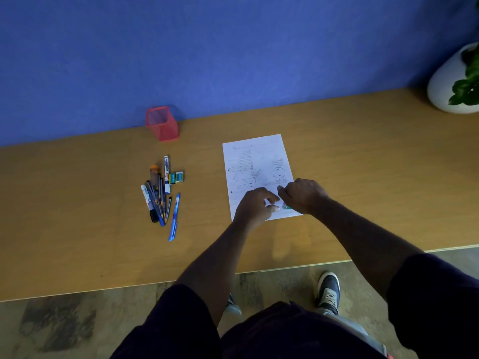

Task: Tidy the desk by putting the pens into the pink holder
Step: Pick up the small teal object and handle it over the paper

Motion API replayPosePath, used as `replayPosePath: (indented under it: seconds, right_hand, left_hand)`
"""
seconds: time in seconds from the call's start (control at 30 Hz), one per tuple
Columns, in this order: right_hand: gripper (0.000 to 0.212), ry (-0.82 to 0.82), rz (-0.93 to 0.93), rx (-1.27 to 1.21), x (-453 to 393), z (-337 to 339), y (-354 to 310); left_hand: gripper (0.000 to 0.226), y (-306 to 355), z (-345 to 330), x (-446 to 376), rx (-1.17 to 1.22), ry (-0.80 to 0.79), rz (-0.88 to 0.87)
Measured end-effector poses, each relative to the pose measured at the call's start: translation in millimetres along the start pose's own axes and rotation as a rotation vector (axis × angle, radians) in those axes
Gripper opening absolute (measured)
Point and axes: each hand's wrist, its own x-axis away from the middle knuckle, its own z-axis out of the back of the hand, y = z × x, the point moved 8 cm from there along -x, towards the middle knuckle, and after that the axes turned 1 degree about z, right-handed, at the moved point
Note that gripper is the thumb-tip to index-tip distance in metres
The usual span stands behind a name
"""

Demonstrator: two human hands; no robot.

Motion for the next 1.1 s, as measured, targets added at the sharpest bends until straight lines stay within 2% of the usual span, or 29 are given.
replayPosePath:
  seconds: [0.23, 0.43, 0.67, 1.1]
  right_hand:
    - [0.048, -0.064, 0.099, 0.151, 6, -17, -6]
    - [0.051, -0.042, 0.091, 0.133, 7, -19, -6]
    - [0.059, -0.029, -0.021, 0.063, 9, -19, 0]
    - [0.061, 0.028, 0.001, 0.063, 13, -17, -7]
  left_hand:
    - [0.016, 11, -12, -3, -0.018, 0.001, -0.01]
    - [0.016, 10, -17, -4, -0.002, -0.008, -0.006]
    - [0.017, 12, -19, -3, -0.005, -0.034, -0.01]
    - [0.02, 9, -19, -4, -0.035, -0.009, -0.016]
